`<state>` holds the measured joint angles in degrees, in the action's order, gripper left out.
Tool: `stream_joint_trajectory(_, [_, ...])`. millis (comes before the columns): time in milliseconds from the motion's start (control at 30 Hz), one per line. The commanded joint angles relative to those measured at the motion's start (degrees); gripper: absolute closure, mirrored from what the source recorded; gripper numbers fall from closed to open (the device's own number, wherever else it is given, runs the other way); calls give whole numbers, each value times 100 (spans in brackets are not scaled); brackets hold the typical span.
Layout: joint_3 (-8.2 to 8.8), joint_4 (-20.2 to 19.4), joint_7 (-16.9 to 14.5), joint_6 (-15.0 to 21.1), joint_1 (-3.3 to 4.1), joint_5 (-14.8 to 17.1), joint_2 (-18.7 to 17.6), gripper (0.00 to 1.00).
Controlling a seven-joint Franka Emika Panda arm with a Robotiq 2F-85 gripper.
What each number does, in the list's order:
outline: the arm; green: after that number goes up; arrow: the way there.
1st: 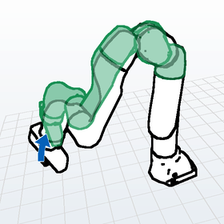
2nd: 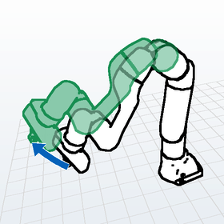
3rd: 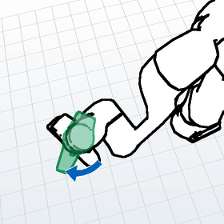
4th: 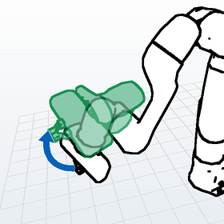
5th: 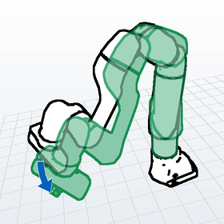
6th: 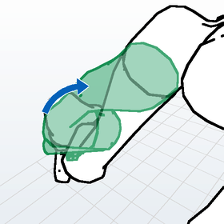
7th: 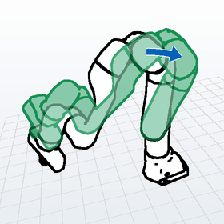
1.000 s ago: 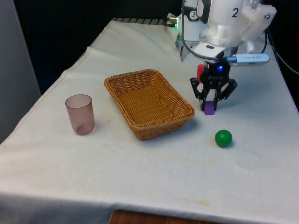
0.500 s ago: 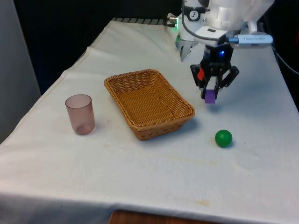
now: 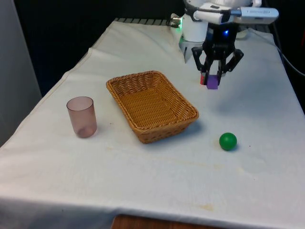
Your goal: Pick up the triangular block and place it into the basket.
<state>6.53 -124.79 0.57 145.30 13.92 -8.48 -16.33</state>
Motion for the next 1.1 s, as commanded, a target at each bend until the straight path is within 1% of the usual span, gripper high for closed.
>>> stream_joint_trajectory(0, [0, -6, -46, -69, -11, 6, 63, 66])
stream_joint_trajectory(33, [6, 0, -23, -34, 0, 0, 40, 66])
stream_joint_trajectory(133, [34, 0, -132, -149, -17, -6, 166, 66])
stream_joint_trajectory(267, [97, 0, -269, -258, -6, -34, 315, 66])
stream_joint_trajectory(300, [86, 0, -246, -206, -6, 0, 264, 66])
stream_joint_trajectory(333, [109, 0, -298, -286, -6, -40, 350, 66])
stream_joint_trajectory(400, [126, 0, -350, -327, -6, -46, 407, 66])
stream_joint_trajectory(567, [223, -11, -579, -361, -34, -23, 476, 66])
stream_joint_trajectory(600, [252, -11, -619, -361, -34, -17, 481, 66])
stream_joint_trajectory(633, [241, 6, -579, -361, -11, 0, 464, 66])
stream_joint_trajectory(667, [275, -17, -659, -355, -34, -11, 481, 66])
stream_joint_trajectory(733, [344, -23, -791, -332, -40, 6, 481, 66])
stream_joint_trajectory(767, [344, -23, -791, -332, -40, 6, 481, 66])
stream_joint_trajectory(833, [418, -29, -911, -315, -52, 17, 481, 66])
stream_joint_trajectory(867, [441, -29, -951, -315, -52, 23, 481, 66])
stream_joint_trajectory(900, [453, 0, -894, -355, -23, 0, 464, 66])
stream_joint_trajectory(933, [470, -29, -991, -309, -57, 23, 481, 66])
stream_joint_trajectory(1067, [602, -17, -1203, -298, -69, 40, 464, 66])
